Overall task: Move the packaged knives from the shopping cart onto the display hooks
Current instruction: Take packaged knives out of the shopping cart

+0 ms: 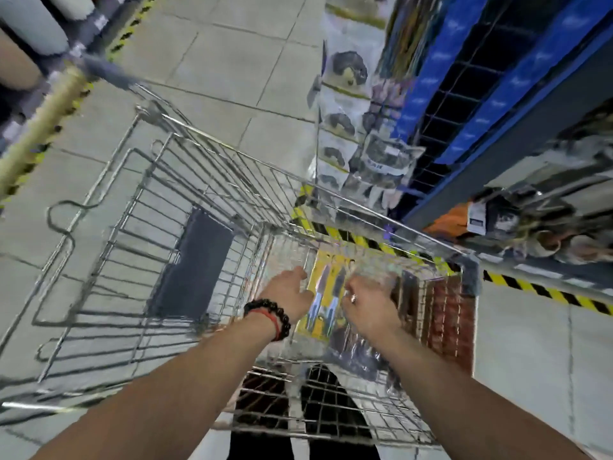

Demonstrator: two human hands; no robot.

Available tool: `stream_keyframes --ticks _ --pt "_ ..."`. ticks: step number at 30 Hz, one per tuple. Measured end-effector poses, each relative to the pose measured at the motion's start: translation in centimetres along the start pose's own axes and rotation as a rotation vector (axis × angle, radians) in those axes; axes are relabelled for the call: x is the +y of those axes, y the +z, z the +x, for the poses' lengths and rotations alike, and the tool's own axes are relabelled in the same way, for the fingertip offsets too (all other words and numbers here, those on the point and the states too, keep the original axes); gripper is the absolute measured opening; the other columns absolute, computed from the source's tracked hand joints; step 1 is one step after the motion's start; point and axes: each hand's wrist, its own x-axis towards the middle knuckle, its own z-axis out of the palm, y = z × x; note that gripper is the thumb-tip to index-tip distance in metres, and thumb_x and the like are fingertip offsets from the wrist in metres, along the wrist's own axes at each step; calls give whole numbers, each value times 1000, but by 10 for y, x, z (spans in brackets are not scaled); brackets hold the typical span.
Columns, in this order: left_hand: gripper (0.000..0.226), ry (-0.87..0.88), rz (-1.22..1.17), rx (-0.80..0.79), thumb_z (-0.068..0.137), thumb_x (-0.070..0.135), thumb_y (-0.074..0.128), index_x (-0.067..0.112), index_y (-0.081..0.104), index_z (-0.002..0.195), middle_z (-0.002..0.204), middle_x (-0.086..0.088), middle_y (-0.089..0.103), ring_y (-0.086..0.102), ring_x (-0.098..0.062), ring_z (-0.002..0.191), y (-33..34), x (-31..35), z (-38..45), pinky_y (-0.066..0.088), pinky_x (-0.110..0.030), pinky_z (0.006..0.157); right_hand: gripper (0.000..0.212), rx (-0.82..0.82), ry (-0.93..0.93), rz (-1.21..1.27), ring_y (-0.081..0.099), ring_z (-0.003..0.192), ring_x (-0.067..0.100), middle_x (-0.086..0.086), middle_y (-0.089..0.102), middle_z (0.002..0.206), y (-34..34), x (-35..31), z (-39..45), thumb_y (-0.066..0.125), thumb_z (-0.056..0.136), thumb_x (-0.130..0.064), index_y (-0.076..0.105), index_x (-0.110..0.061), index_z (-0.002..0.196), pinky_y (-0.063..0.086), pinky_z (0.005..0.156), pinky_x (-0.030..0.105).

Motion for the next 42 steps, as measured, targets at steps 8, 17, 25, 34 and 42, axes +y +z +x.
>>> stream_keyframes --ticks 8,17,25,34,42 --pt "54 -92 -36 -254 95 27 51 12 36 144 149 -12 38 43 -29 132 82 -55 115 36 -33 109 45 -189 284 -28 60 113 30 9 55 132 108 31 65 45 93 -18 43 -21 138 49 83 36" --pt "23 -244 -303 -223 86 16 50 17 47 109 106 0 62 63 -24 90 155 -80 187 54 -34 80 61 -47 563 318 58 110 32 6 18 150 204 48 133 52 95 -30 23 -24 148 50 73 34" --pt "14 -461 -574 -30 82 19 57 15 48 92 77 -6 58 61 -24 73 161 -84 194 54 -37 68 52 20 595 334 29 129 35 4 7 153 216 43 129 58 85 -31 41 -37 133 44 97 44" --pt "18 -373 -517 -104 88 18 59 12 54 104 92 -6 66 64 -25 84 159 -94 193 54 -35 76 42 65 478 508 30 133 29 2 27 148 228 5 124 52 90 -15 49 -23 131 35 103 37" --pt "10 -455 -659 -111 96 5 48 5 58 99 87 -5 61 59 -23 85 156 -109 193 45 -25 63 74 54 724 319 32 133 34 11 25 152 225 27 141 60 91 -36 22 -14 150 40 102 45"
